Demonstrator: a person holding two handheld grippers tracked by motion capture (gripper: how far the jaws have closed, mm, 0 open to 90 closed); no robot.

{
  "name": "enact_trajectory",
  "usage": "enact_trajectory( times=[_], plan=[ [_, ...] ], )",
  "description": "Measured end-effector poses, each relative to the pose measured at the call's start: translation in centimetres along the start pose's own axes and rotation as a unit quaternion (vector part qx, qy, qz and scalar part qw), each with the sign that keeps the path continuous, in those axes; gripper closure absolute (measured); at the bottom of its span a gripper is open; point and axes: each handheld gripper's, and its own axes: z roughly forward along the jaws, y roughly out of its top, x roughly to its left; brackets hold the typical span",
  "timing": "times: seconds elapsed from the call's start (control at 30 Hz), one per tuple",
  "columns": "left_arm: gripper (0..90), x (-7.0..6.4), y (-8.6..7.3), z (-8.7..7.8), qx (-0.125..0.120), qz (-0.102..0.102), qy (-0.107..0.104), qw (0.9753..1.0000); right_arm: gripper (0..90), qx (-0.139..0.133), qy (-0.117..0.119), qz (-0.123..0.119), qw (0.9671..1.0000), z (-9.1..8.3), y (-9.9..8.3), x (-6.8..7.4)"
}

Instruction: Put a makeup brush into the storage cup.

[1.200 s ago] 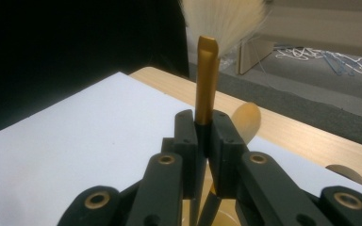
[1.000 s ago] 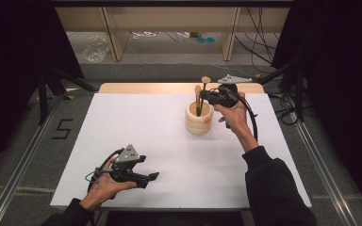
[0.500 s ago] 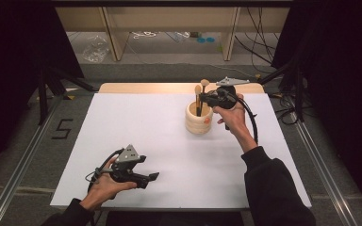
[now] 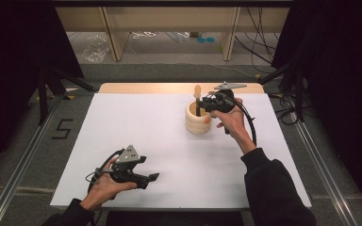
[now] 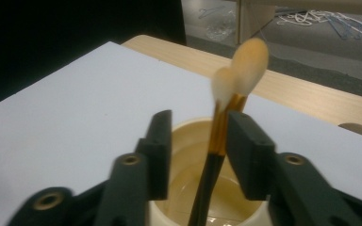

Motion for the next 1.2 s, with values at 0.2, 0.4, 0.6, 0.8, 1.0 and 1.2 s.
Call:
enact_trajectory(
  times=[0.2, 0.4, 0.6, 0.8, 1.0, 1.2],
  plan=[
    [20.4, 0.2, 0.0, -0.2, 0.005, 0.011, 0.001, 0.9999, 44.7, -0.006, -0.023, -0.003, 0.9997, -0.7, 0.1, 0.3],
    [20.4, 0.3, 0.1, -0.3, 0.009, 0.015, 0.001, 0.9998, 38.7, -0.018, -0.035, -0.009, 0.9992, -1.6, 0.2, 0.6],
    [20.4, 0.4, 0.1, -0.3, -0.002, 0.026, 0.009, 0.9996, 30.4, -0.027, -0.032, 0.000, 0.9991, -2.7, 0.4, 1.2],
    [20.4, 0.3, 0.1, -0.4, -0.003, 0.015, 0.004, 0.9999, 26.5, -0.025, -0.033, -0.002, 0.9991, -3.6, 0.2, 2.1],
    [20.4, 0.2, 0.1, -0.3, -0.008, 0.004, 0.006, 0.9999, 25.0, -0.031, -0.033, -0.008, 0.9989, -4.4, 0.1, 2.8],
    [20.3, 0.2, 0.2, -0.4, -0.006, 0.003, 0.007, 1.0000, 24.5, -0.033, -0.027, -0.020, 0.9989, -5.1, -0.4, 3.6]
  ],
)
